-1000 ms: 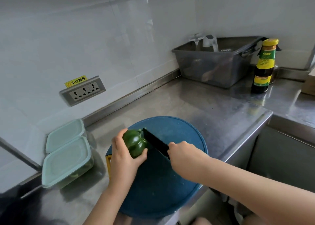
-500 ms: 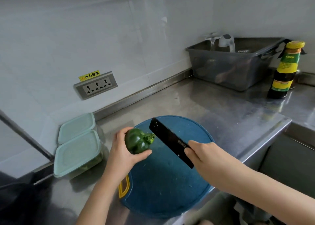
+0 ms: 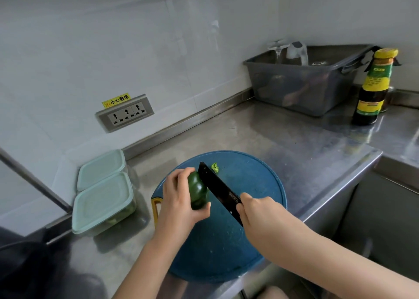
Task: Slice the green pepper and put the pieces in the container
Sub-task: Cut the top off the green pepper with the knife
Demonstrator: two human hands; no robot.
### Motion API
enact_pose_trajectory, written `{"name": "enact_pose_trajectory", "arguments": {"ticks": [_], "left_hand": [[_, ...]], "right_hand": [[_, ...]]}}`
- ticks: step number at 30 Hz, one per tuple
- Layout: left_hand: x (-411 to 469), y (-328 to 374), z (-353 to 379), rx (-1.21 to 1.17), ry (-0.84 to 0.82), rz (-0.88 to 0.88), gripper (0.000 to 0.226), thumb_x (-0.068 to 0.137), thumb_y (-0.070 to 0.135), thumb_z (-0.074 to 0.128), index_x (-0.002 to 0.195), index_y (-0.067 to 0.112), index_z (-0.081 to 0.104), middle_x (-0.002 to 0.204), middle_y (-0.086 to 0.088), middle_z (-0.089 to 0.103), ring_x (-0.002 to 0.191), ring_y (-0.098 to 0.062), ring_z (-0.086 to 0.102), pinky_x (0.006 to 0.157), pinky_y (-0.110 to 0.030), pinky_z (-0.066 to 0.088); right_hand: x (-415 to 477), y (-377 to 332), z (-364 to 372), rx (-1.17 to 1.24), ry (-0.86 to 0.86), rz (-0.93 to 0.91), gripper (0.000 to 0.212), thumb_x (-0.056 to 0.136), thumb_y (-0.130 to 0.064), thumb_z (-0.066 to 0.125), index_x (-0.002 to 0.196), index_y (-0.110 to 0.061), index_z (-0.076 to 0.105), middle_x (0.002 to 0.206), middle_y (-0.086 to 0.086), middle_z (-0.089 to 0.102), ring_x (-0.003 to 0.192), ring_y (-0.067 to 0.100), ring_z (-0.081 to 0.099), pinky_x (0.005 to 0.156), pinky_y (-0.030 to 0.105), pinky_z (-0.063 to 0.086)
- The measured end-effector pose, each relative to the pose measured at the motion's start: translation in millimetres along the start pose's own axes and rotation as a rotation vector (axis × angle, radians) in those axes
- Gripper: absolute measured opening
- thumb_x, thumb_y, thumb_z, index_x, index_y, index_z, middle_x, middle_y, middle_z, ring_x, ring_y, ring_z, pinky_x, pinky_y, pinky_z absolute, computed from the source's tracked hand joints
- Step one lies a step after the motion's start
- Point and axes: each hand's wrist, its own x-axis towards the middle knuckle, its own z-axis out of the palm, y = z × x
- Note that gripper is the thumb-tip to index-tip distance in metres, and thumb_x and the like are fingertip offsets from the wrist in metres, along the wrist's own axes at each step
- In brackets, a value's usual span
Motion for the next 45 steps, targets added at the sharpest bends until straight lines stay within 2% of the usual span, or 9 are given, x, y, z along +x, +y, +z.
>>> {"name": "enact_pose_trajectory", "arguments": {"ticks": [3,8,19,26,29,34,37,40,45], "left_hand": [[-5,3,1,0.029,-0.005,0.022,0.081,0.057,0.021,0.082,0.125,0.019,0.037,0.124,-0.011,0.050,0.113,-0.028,0.053,0.093,-0.029,0.044],[-4,8,0,0.089,0.004,0.044,0.080,0.053,0.022,0.083,0.120,0.016,0.041,0.112,-0.008,0.053,0.100,-0.026,0.058,0.078,-0.024,0.046],[-9,13,4,0.029,0.063,0.014,0.077,0.053,0.016,0.082,0.120,0.012,0.042,0.112,-0.011,0.053,0.101,-0.030,0.056,0.081,-0.035,0.051],[-9,10,3,-0.042,0.079,-0.049,0.076,0.053,0.016,0.085,0.117,0.015,0.044,0.111,-0.003,0.053,0.100,-0.021,0.055,0.081,-0.021,0.043],[-5,0,-3,-0.257,0.038,-0.202,0.075,0.058,0.019,0.085,0.120,0.022,0.044,0.117,0.003,0.051,0.103,-0.014,0.053,0.083,-0.022,0.041],[1,-20,-14,-0.508,-0.083,-0.318,0.076,0.059,0.020,0.088,0.120,0.036,0.046,0.120,0.016,0.051,0.108,0.000,0.051,0.091,-0.019,0.039],[3,-24,-19,-0.555,-0.115,-0.347,0.076,0.056,0.018,0.090,0.113,0.040,0.046,0.115,0.021,0.052,0.103,0.009,0.052,0.081,-0.010,0.040],[5,-24,-21,-0.591,-0.128,-0.379,0.076,0.053,0.022,0.091,0.109,0.043,0.044,0.113,0.022,0.051,0.097,0.014,0.052,0.074,-0.008,0.041],[10,-29,-25,-0.675,-0.147,-0.446,0.077,0.042,0.048,0.081,0.110,0.041,0.045,0.110,0.017,0.053,0.090,0.012,0.056,0.069,-0.008,0.046]], "right_hand": [[0,0,8,-0.034,0.002,0.009,0.037,0.098,-0.012,0.034,0.066,-0.020,0.018,0.063,0.001,0.037,0.050,0.015,0.033,0.043,0.027,0.024],[-4,-5,7,-0.083,0.003,-0.003,0.011,0.093,-0.006,0.036,0.087,-0.013,0.029,0.063,0.002,0.034,0.051,0.016,0.031,0.043,0.027,0.021],[-2,-14,7,-0.041,-0.014,0.003,0.016,0.086,0.003,0.035,0.092,-0.010,0.028,0.065,0.003,0.031,0.052,0.015,0.027,0.043,0.028,0.020],[11,-7,-3,0.111,-0.060,0.049,0.023,0.093,-0.010,0.036,0.071,-0.015,0.030,0.072,0.005,0.041,0.053,0.021,0.045,0.039,0.033,0.038],[20,4,-25,0.267,0.058,0.065,0.028,0.098,-0.024,0.033,0.073,-0.013,0.037,0.075,0.009,0.048,0.044,0.026,0.051,0.032,0.028,0.040],[65,40,-44,-0.152,0.301,0.051,0.013,0.095,-0.016,0.036,0.085,-0.009,0.035,0.071,0.006,0.046,0.062,0.028,0.044,0.050,0.032,0.028],[101,60,-42,-0.364,0.306,0.075,0.011,0.092,-0.006,0.042,0.102,-0.008,0.039,0.095,0.009,0.053,0.081,0.030,0.057,0.058,0.032,0.034],[133,75,-37,-0.419,0.329,0.055,0.022,0.092,-0.007,0.047,0.113,-0.007,0.043,0.112,0.011,0.053,0.105,0.029,0.052,0.072,0.034,0.041],[160,85,-33,-0.419,0.262,0.035,0.025,0.097,-0.021,0.045,0.119,-0.008,0.046,0.120,0.011,0.047,0.112,0.031,0.042,0.081,0.037,0.042]]}}
